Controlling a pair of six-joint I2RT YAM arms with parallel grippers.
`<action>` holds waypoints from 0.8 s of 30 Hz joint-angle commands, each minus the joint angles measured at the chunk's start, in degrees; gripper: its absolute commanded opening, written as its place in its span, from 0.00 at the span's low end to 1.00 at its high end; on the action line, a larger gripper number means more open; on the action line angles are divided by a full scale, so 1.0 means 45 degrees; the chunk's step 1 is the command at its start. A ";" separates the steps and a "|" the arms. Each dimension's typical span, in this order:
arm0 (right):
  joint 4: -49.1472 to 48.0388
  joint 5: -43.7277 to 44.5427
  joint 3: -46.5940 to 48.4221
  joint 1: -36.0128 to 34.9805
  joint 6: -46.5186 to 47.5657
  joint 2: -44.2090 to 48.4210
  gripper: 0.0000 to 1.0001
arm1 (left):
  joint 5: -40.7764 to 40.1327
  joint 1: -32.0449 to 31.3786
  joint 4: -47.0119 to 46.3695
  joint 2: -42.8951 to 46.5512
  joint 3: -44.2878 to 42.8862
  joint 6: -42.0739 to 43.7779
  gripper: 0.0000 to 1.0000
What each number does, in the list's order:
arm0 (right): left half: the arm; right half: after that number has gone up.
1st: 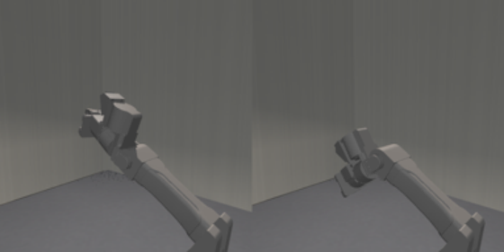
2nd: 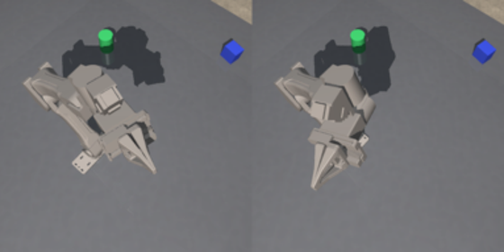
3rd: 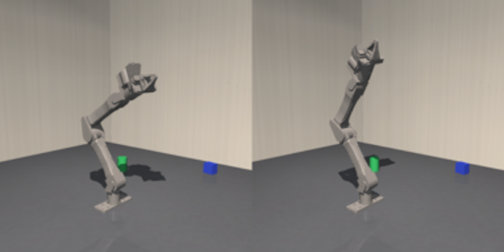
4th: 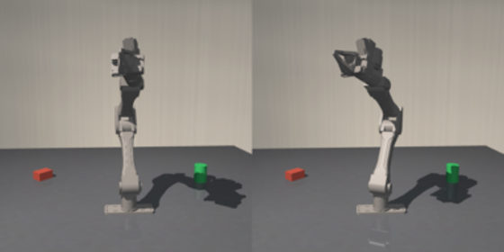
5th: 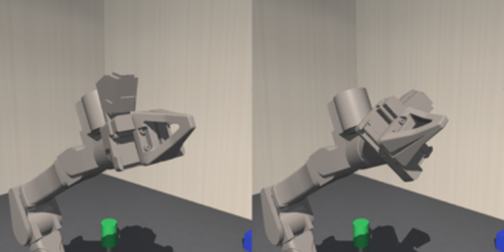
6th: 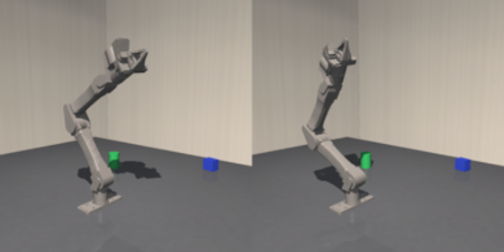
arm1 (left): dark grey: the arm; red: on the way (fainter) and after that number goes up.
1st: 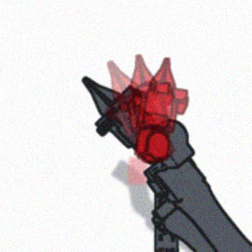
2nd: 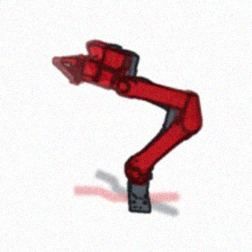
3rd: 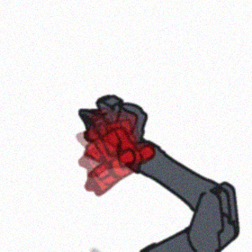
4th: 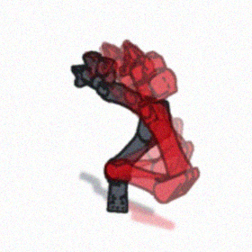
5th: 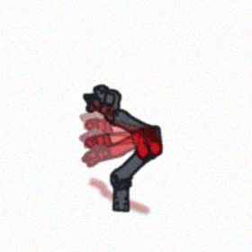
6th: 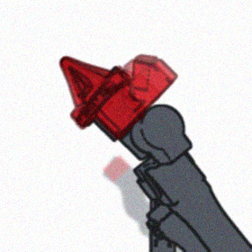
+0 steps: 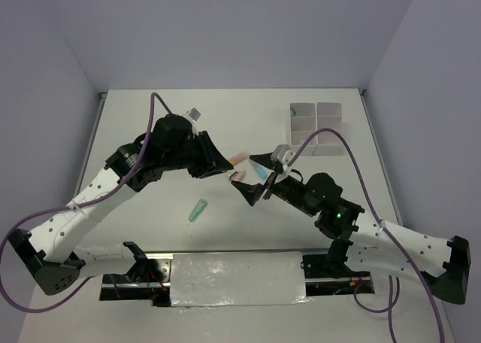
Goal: Sort the stationery into containers
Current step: Place the pen in the storage box.
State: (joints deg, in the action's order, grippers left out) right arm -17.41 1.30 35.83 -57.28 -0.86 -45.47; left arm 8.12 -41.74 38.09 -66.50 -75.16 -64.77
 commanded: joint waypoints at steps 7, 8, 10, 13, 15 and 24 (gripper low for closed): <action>0.2482 0.4492 0.2876 -0.2329 0.6792 -0.2629 0.83 | 0.0247 0.0075 0.2922 -0.0808 -0.1793 -0.1875 0.00; 0.2250 0.4651 0.2819 -0.2350 0.7122 -0.2610 0.83 | 0.0266 0.0075 0.2923 -0.0808 -0.1853 -0.1972 0.00; 0.2053 0.4749 0.2682 -0.2350 0.7398 -0.2551 0.83 | 0.0480 0.0075 0.2651 -0.0750 -0.1892 -0.2032 0.00; 0.2285 0.4848 0.2681 -0.2350 0.7653 -0.2591 0.81 | 0.0267 0.0075 0.2669 -0.0750 -0.2068 -0.2032 0.00; 0.2540 0.4556 0.2545 -0.2369 0.7498 -0.2454 0.81 | 0.0188 0.0134 0.2709 -0.0730 -0.2049 -0.1993 0.00; 0.1154 0.4497 0.2231 -0.2350 0.7828 -0.3115 0.50 | 0.0793 0.0134 0.1947 -0.0555 -0.1366 -0.2032 0.00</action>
State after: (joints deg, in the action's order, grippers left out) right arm -7.86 21.30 44.62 -67.64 33.19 -58.04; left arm 9.96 -41.34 49.21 -70.35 -82.04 -72.75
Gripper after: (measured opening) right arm 0.568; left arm 0.354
